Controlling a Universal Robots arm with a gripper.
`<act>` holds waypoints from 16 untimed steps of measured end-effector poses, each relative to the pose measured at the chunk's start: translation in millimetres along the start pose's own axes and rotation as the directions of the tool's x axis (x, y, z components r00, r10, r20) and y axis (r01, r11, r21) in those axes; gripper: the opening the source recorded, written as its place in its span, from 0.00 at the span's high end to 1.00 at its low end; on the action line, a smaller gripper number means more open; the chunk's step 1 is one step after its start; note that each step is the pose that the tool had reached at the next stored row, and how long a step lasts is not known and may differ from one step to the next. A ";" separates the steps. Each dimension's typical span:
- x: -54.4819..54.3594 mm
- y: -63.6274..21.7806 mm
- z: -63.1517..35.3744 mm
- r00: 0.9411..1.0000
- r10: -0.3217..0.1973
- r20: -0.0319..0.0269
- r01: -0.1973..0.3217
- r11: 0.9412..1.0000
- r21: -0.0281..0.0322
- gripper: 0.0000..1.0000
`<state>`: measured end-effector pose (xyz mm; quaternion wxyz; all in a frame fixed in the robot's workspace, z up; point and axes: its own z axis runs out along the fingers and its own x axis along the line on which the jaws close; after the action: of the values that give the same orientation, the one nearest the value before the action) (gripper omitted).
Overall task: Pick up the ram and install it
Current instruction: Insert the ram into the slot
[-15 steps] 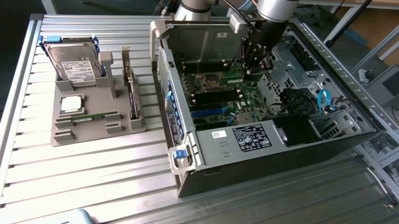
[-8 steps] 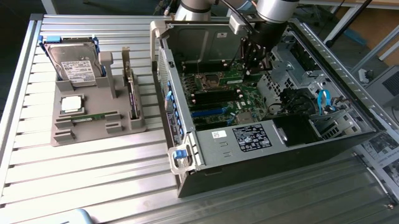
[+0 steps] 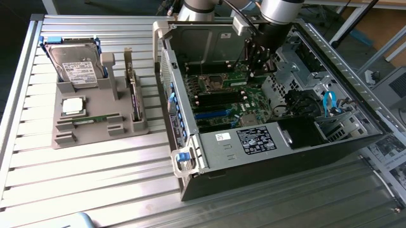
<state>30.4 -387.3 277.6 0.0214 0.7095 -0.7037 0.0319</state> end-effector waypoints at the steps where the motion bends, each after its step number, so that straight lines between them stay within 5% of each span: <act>1: -0.1 0.0 0.3 1.000 0.000 0.000 0.000 1.000 0.000 0.88; 16: -0.9 0.1 5.1 1.000 0.000 -0.003 0.000 1.000 0.000 0.88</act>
<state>30.4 -386.8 272.4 0.0225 0.7094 -0.7036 0.0329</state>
